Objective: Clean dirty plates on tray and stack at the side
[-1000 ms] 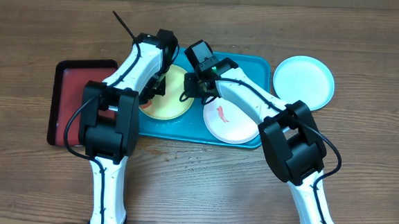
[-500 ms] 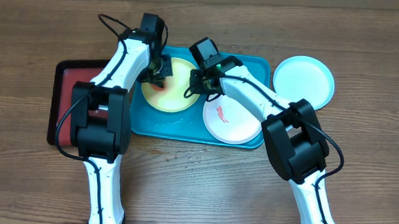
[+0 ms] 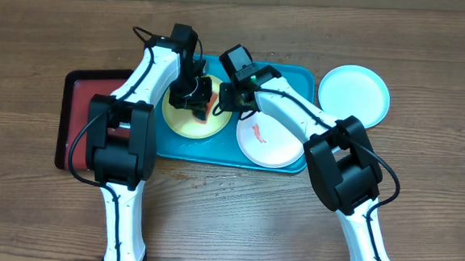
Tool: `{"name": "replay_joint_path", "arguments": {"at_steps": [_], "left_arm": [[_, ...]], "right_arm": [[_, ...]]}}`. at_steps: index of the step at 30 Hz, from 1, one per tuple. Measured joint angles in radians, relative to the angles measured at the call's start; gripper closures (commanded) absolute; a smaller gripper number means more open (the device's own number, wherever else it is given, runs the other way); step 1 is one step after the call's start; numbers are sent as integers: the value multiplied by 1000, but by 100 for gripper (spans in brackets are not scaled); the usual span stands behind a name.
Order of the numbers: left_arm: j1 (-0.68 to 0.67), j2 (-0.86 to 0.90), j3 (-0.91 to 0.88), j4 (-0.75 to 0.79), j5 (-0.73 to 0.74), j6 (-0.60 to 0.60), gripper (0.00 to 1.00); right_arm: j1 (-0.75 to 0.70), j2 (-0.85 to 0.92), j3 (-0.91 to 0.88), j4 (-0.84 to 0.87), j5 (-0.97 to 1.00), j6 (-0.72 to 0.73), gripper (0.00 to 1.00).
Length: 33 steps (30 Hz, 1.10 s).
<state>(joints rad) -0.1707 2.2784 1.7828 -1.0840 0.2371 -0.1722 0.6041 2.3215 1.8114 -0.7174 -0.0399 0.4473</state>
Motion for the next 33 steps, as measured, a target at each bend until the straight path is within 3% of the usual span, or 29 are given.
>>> {"name": "replay_joint_path", "arguments": {"at_steps": [5, 10, 16, 23, 33], "left_arm": [[-21, 0, 11, -91, -240, -24, 96], [-19, 5, 16, -188, -551, -142, 96], [-6, 14, 123, -260, -688, -266, 96], [98, -63, 169, -246, -649, -319, 96], [419, -106, 107, -218, -466, -319, 96]], "right_arm": [[23, 0, 0, -1, -15, -3, 96], [19, 0, 0, -1, -21, -3, 96], [18, 0, 0, -1, -20, -3, 96], [18, 0, 0, -6, -11, -3, 96], [18, 0, 0, 2, -4, -3, 96]]}}
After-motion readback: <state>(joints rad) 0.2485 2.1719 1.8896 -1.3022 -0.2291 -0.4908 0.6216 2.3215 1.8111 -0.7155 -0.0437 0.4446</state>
